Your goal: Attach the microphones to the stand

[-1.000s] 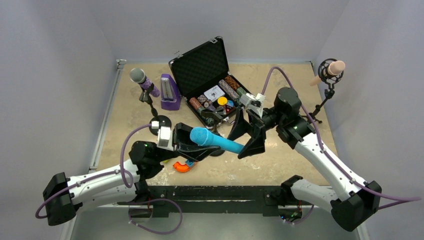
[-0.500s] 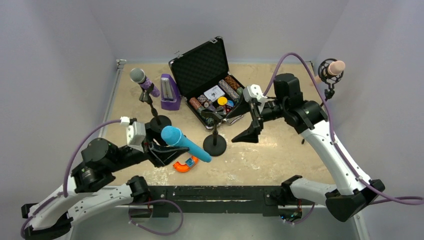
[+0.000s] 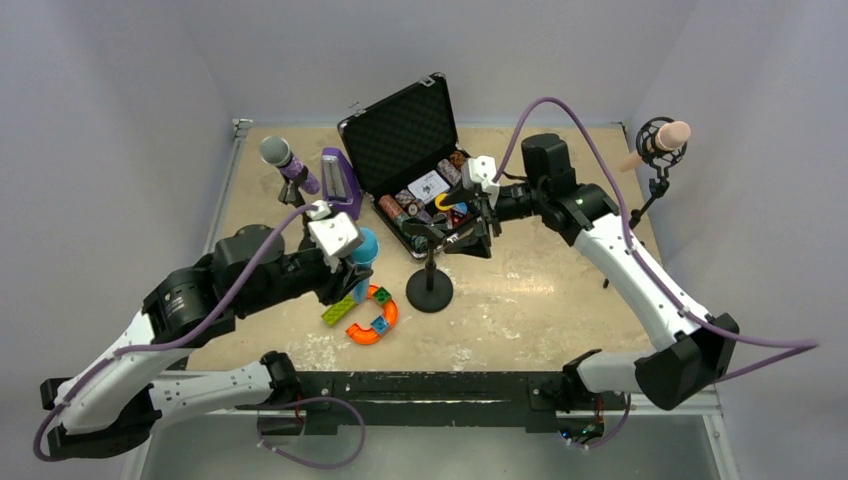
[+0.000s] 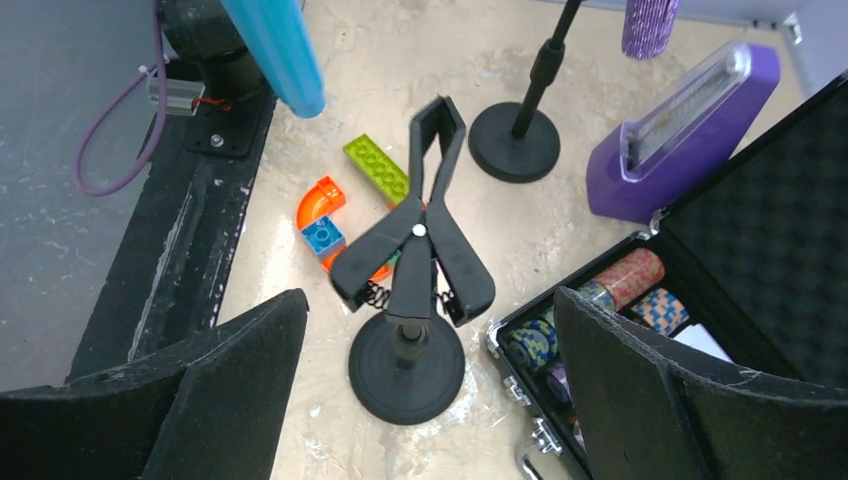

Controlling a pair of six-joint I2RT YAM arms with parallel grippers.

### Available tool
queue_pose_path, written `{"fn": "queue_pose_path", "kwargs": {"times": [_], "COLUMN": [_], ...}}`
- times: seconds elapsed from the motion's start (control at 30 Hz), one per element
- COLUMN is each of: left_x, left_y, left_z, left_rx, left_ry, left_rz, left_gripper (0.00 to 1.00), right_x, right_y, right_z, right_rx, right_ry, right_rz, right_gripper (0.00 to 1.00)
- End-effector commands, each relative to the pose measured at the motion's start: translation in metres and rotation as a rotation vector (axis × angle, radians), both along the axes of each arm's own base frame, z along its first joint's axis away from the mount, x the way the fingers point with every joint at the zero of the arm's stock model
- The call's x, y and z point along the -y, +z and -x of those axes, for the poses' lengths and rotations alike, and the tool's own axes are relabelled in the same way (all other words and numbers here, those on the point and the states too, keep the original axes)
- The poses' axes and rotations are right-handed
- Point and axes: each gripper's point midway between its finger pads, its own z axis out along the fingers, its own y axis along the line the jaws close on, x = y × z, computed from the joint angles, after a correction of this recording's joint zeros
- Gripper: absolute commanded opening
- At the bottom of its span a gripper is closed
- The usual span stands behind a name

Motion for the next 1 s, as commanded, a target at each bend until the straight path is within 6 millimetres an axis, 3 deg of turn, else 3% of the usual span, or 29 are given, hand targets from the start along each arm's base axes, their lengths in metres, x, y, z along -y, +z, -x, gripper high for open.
{"fn": "queue_pose_path", "kwargs": {"times": [0.0, 0.2, 0.4, 0.53, 0.83, 0.97], "left_x": [-0.003, 0.019, 0.028, 0.037, 0.056, 0.063], "left_y": [0.025, 0.045, 0.054, 0.055, 0.055, 0.052], "left_z": [-0.023, -0.038, -0.053, -0.062, -0.08, -0.083], "left_rx": [0.112, 0.155, 0.161, 0.154, 0.162, 0.152], "left_ry": [0.044, 0.015, 0.039, 0.051, 0.06, 0.052], "left_rz": [-0.063, -0.042, -0.017, 0.005, 0.062, 0.077], "left_gripper": [0.0, 0.0, 0.0, 0.0, 0.0, 0.0], "right_x": [-0.006, -0.014, -0.023, -0.024, -0.022, -0.021], "right_y": [0.017, 0.008, 0.004, 0.0, -0.003, -0.002], "right_z": [-0.003, -0.001, 0.006, 0.0, 0.002, 0.006], "right_rx": [0.029, -0.014, -0.033, -0.036, -0.037, -0.043], "right_ry": [0.022, 0.033, 0.055, 0.022, 0.01, 0.021], "right_rz": [-0.038, -0.039, -0.037, -0.03, -0.026, -0.03], "right_gripper": [0.95, 0.93, 0.9, 0.84, 0.28, 0.17]}}
